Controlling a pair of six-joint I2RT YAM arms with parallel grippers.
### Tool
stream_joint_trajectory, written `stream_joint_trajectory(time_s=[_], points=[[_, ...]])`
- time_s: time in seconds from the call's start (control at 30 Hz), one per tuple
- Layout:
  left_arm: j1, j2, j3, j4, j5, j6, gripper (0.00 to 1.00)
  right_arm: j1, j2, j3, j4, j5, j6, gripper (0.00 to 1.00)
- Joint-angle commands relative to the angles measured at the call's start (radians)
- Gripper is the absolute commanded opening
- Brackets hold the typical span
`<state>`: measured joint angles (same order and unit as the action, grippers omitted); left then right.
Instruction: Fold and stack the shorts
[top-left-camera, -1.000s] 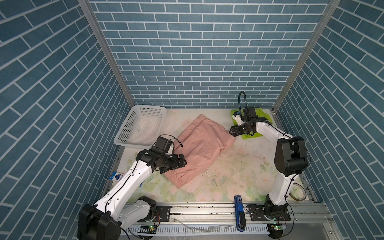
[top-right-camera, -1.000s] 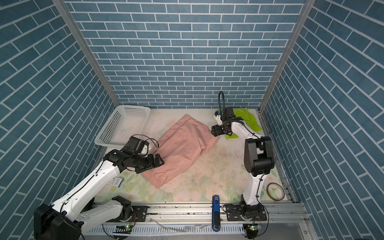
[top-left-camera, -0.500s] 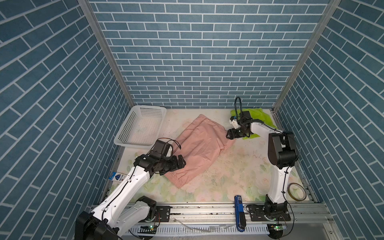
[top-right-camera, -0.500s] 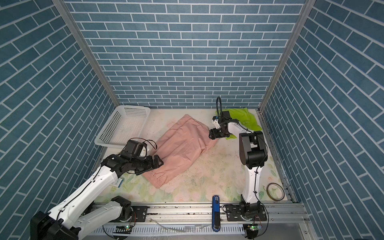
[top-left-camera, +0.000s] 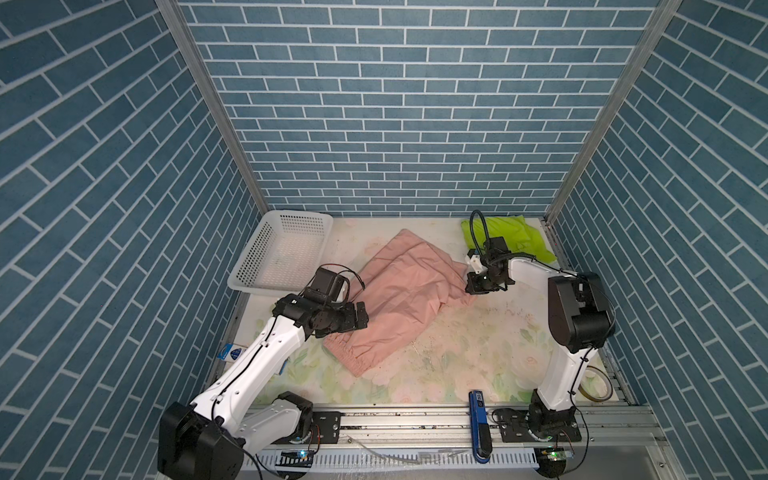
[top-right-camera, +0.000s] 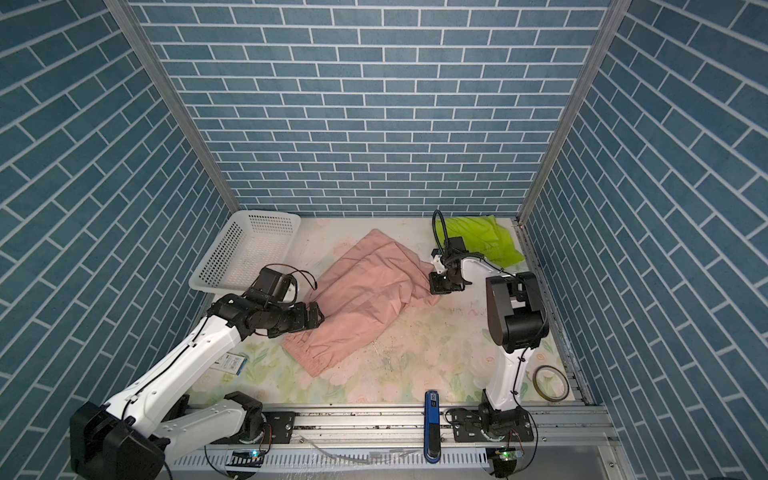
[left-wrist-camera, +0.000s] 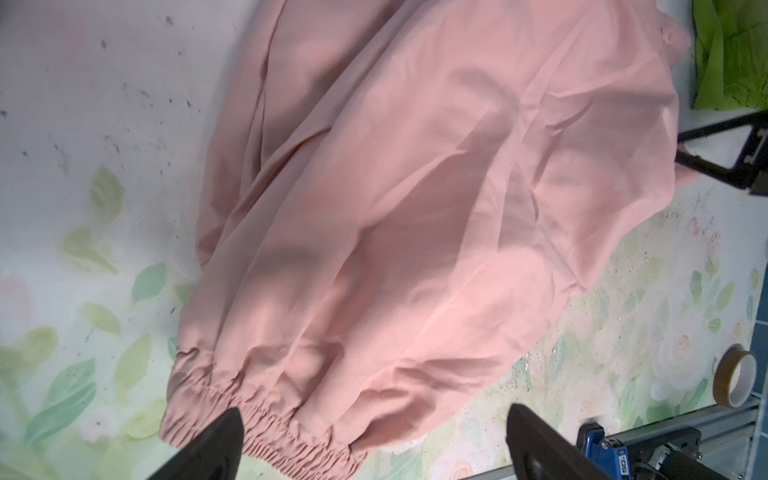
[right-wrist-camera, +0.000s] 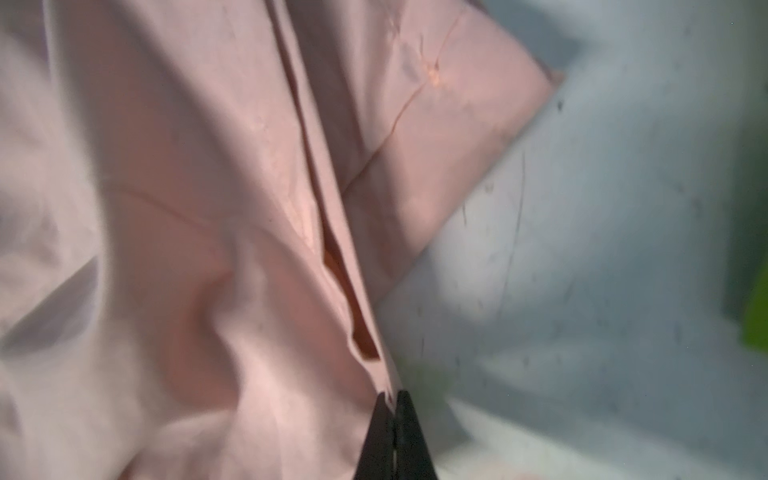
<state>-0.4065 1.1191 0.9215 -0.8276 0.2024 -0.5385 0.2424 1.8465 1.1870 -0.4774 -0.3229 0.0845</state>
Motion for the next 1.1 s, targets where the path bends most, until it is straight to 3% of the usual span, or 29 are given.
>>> stream_joint_trajectory(time_s=[0.0, 0.07, 0.17, 0.4, 0.53, 0.63, 0.83, 1.07], points=[[-0.004, 0.043, 0.058, -0.011, -0.007, 0.074, 1.0, -0.009, -0.157, -0.12, -0.007, 0.07, 0.123, 0.0], [-0.003, 0.081, 0.091, -0.009, 0.001, 0.09, 1.0, -0.009, -0.255, -0.232, 0.04, 0.083, 0.188, 0.0], [-0.003, 0.113, 0.112, 0.008, 0.029, 0.104, 1.0, -0.008, -0.29, -0.273, 0.084, 0.112, 0.176, 0.0], [-0.003, 0.105, 0.039, 0.049, 0.038, 0.067, 1.0, -0.008, -0.214, 0.014, -0.139, 0.184, 0.098, 0.0], [-0.003, 0.077, -0.028, 0.119, 0.011, 0.006, 1.0, -0.006, -0.282, -0.005, -0.212, 0.218, 0.119, 0.45], [-0.003, 0.046, -0.091, 0.21, 0.002, -0.047, 1.0, -0.005, -0.283, 0.021, -0.179, 0.213, 0.101, 0.58], [-0.003, -0.005, -0.143, 0.227, -0.056, -0.063, 1.0, 0.05, -0.037, 0.278, -0.041, 0.104, 0.011, 0.62], [-0.002, -0.026, -0.197, 0.243, -0.055, -0.099, 1.0, 0.107, 0.323, 0.63, -0.043, 0.13, -0.014, 0.63]])
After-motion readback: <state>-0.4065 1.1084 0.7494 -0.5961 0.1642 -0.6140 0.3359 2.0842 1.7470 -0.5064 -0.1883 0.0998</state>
